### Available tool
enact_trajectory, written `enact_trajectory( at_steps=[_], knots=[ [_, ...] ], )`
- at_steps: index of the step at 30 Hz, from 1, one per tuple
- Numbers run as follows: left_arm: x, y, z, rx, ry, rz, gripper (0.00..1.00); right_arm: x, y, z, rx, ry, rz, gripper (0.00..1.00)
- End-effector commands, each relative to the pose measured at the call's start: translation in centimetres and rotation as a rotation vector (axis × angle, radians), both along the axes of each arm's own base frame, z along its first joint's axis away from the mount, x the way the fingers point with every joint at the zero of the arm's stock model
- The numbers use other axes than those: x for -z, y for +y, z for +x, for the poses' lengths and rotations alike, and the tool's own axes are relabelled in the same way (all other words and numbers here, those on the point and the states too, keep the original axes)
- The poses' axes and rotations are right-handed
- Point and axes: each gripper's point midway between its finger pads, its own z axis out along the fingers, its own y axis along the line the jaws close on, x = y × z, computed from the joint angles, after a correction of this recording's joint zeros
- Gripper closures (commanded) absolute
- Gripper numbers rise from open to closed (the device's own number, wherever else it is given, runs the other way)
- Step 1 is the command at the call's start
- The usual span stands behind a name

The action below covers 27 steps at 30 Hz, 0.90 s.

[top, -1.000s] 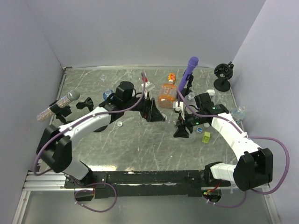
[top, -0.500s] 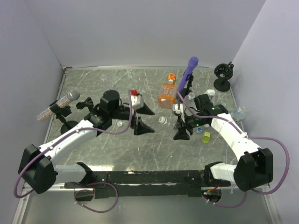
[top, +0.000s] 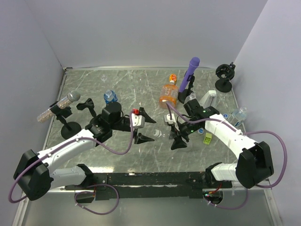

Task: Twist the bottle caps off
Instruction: Unscrew the bottle cap from the plastic bottle.

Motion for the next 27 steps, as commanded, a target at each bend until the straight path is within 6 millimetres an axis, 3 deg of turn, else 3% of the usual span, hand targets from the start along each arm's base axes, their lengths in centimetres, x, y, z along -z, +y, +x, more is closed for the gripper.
enact_trajectory(
  at_steps=[1, 9, 13, 14, 15, 23, 27],
  knots=[
    [-2.3, -0.6, 0.0, 0.044, -0.079, -0.053, 0.2, -0.1, 0.4, -0.1, -0.034, -0.017, 0.018, 0.87],
    [-1.4, -1.5, -0.7, 0.084, -0.025, -0.016, 0.43, -0.1, 0.4, -0.1, -0.032, -0.014, 0.014, 0.87],
    [-1.5, -1.8, -0.7, 0.096, 0.009, -0.008, 0.74, 0.0, 0.3, 0.0, -0.027, -0.014, 0.009, 0.87],
    [-1.6, -1.9, -0.7, 0.095, 0.029, -0.007, 0.91, -0.1, 0.4, 0.1, -0.026, -0.018, 0.009, 0.87],
    [-1.7, -2.0, -0.6, 0.085, 0.054, -0.007, 0.99, 0.0, 0.3, 0.1, -0.022, -0.014, 0.005, 0.87],
    [-3.5, -4.3, 2.2, -0.125, 0.517, -0.008, 0.99, -0.4, -0.4, 1.8, 0.064, -0.018, -0.004, 0.87],
    [-3.8, -5.3, 2.5, -0.151, 0.714, 0.026, 0.99, -1.0, -0.8, 2.3, 0.106, -0.036, 0.015, 0.87]
  ],
)
